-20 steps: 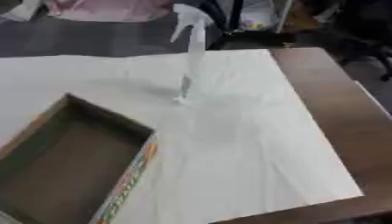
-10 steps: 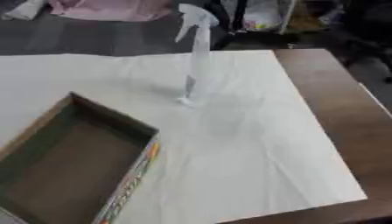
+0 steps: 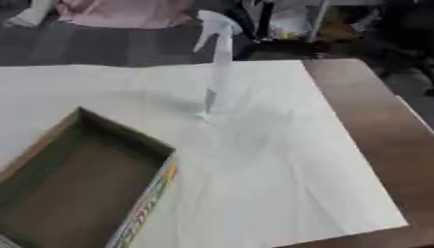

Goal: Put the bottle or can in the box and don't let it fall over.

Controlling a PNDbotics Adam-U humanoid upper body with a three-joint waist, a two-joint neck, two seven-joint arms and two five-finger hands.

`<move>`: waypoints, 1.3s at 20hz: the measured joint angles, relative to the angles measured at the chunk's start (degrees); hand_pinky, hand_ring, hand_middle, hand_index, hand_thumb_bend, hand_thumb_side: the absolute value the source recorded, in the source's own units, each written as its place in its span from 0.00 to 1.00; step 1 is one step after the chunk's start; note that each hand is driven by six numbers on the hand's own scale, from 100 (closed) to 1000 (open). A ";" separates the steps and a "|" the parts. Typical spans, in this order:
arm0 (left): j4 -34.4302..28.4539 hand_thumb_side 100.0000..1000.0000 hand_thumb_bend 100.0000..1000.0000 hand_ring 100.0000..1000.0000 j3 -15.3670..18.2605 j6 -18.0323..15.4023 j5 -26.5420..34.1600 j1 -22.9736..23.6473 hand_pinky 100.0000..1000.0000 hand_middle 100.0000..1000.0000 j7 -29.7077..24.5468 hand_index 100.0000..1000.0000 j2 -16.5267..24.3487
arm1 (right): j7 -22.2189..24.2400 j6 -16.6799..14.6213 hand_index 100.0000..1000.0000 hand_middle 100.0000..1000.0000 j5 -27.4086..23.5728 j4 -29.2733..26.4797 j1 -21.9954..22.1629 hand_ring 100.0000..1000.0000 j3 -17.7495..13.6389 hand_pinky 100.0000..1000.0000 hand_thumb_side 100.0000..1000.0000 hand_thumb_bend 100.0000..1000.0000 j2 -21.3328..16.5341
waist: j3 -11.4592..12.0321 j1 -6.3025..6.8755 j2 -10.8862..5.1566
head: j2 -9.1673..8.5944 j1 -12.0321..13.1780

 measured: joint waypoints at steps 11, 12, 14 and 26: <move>0.00 0.72 0.00 0.72 -0.10 0.21 0.45 0.30 0.55 0.65 -0.21 0.90 0.89 | 6.73 1.88 0.94 0.89 19.98 16.99 -14.82 1.00 1.17 0.76 0.35 0.00 9.67 | -0.13 -0.74 -1.24 | 0.35 -0.22; 0.00 0.72 0.00 0.72 -0.12 0.22 0.46 0.30 0.55 0.66 -0.22 0.90 0.89 | 6.59 1.74 0.95 0.90 20.95 17.51 -15.14 1.00 1.35 0.77 0.34 0.00 10.10 | -0.13 -0.75 -1.31 | 0.45 -0.23; 0.00 0.72 0.00 0.72 -0.24 0.23 0.50 0.30 0.55 0.66 -0.23 0.90 0.89 | 6.20 1.35 0.95 0.93 22.44 18.15 -15.73 1.00 1.46 0.77 0.34 0.00 10.85 | -0.13 -0.81 -1.38 | 0.49 -0.23; 0.00 0.72 0.00 0.72 -0.42 0.44 1.28 0.30 0.55 0.66 -0.23 0.90 0.91 | 3.46 -1.38 0.99 0.96 24.83 18.63 -17.32 1.00 4.66 0.79 0.35 0.00 15.14 | 0.30 -0.80 -2.24 | 0.45 -0.65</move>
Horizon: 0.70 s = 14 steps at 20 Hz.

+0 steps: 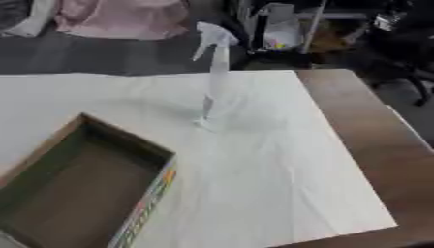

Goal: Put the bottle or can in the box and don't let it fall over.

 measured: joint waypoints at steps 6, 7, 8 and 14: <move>0.00 0.72 0.00 0.72 -0.04 0.25 0.22 -0.03 0.55 0.66 -0.05 0.90 0.00 | -0.84 -0.84 1.00 0.97 0.41 0.01 -1.33 1.00 1.97 0.79 0.35 0.00 2.79 | 0.42 0.09 -0.11 | 0.00 -0.32; 0.00 0.72 0.00 0.72 -0.06 0.27 0.23 -0.04 0.55 0.66 -0.05 0.90 0.00 | -0.89 -0.89 1.00 0.97 0.42 0.04 -1.58 1.00 2.09 0.79 0.37 0.00 3.22 | 0.52 0.10 -0.12 | 0.00 -0.35; 0.00 0.72 0.00 0.72 -0.10 0.29 0.25 -0.05 0.55 0.66 -0.06 0.90 0.00 | -0.93 -0.93 1.00 0.97 0.42 0.19 -1.77 1.00 2.26 0.79 0.40 0.00 3.63 | 0.64 0.10 -0.12 | 0.00 -0.38; 0.00 0.72 0.00 0.72 -0.34 0.56 0.54 -0.40 0.55 0.66 -0.26 0.90 0.00 | -1.02 -1.02 1.00 0.98 -0.30 0.98 -2.51 1.00 3.22 0.78 0.45 0.00 5.97 | 1.01 -0.02 -0.12 | -0.01 -0.74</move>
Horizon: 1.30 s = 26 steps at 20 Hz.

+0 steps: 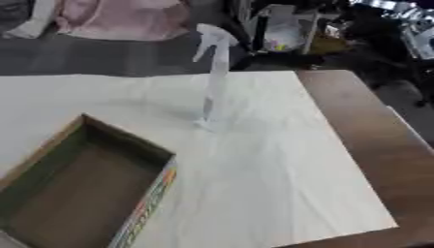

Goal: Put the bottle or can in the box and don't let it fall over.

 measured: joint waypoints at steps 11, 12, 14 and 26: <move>0.00 0.72 0.00 0.72 -0.02 0.16 0.20 -0.12 0.55 0.66 -0.12 0.90 -0.01 | -0.23 -0.23 1.00 0.99 -5.39 -1.12 0.00 1.00 3.72 0.78 0.47 0.00 2.18 | 0.06 -0.13 0.00 | -0.61 -0.26; 0.00 0.72 0.00 0.72 -0.02 0.16 0.25 -0.12 0.55 0.66 -0.12 0.90 -0.01 | -0.21 -0.21 1.00 0.99 -6.03 -1.45 0.00 1.00 4.09 0.78 0.47 0.00 2.39 | 0.07 -0.08 0.00 | -0.86 -0.37; 0.00 0.72 0.00 0.72 -0.02 0.16 0.38 -0.13 0.55 0.66 -0.12 0.90 -0.01 | -0.01 -0.01 1.00 0.99 -7.26 -2.08 0.00 1.00 4.73 0.77 0.46 0.00 2.70 | 0.09 0.01 -0.01 | -1.30 -0.62; 0.00 0.71 0.00 0.72 -0.34 0.34 0.87 -0.14 0.55 0.66 -0.12 0.89 -0.01 | 2.48 2.48 1.00 0.98 -12.87 -5.36 -0.40 1.00 7.40 0.76 0.49 0.00 4.15 | 0.08 -0.06 -0.60 | -0.51 -1.29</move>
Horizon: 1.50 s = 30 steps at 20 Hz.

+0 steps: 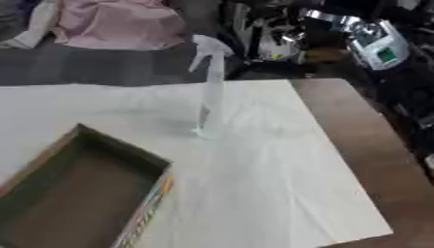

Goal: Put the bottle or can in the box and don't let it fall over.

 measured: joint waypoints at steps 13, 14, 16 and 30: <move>0.00 0.71 0.00 0.73 -0.02 0.59 0.81 -0.01 0.55 0.66 0.21 0.89 0.01 | 0.51 0.51 1.00 0.99 -2.07 -1.46 -0.89 1.00 2.35 0.77 0.60 0.00 2.40 | -0.12 -0.49 -1.46 | 1.81 -0.11; 0.00 0.71 0.00 0.73 -0.03 0.62 0.87 -0.01 0.55 0.66 0.21 0.89 0.01 | 0.55 0.55 1.00 0.99 -2.16 -1.47 -0.92 1.00 2.36 0.77 0.63 0.00 2.60 | -0.12 -0.49 -1.56 | 1.92 -0.11; 0.00 0.71 0.00 0.73 -0.03 0.72 1.04 -0.03 0.55 0.66 0.28 0.89 0.01 | 0.57 0.57 1.00 0.99 -2.30 -1.55 -0.93 1.00 2.40 0.78 0.66 0.00 2.83 | -0.12 -0.49 -1.75 | 2.03 -0.14; 0.00 0.71 0.00 0.73 -0.03 0.89 1.51 -0.62 0.55 0.66 0.38 0.89 0.01 | -0.21 -0.21 1.00 0.99 -2.48 -2.20 -0.94 1.00 2.51 0.81 0.64 0.00 3.71 | 0.44 -0.26 -1.90 | -0.11 -2.75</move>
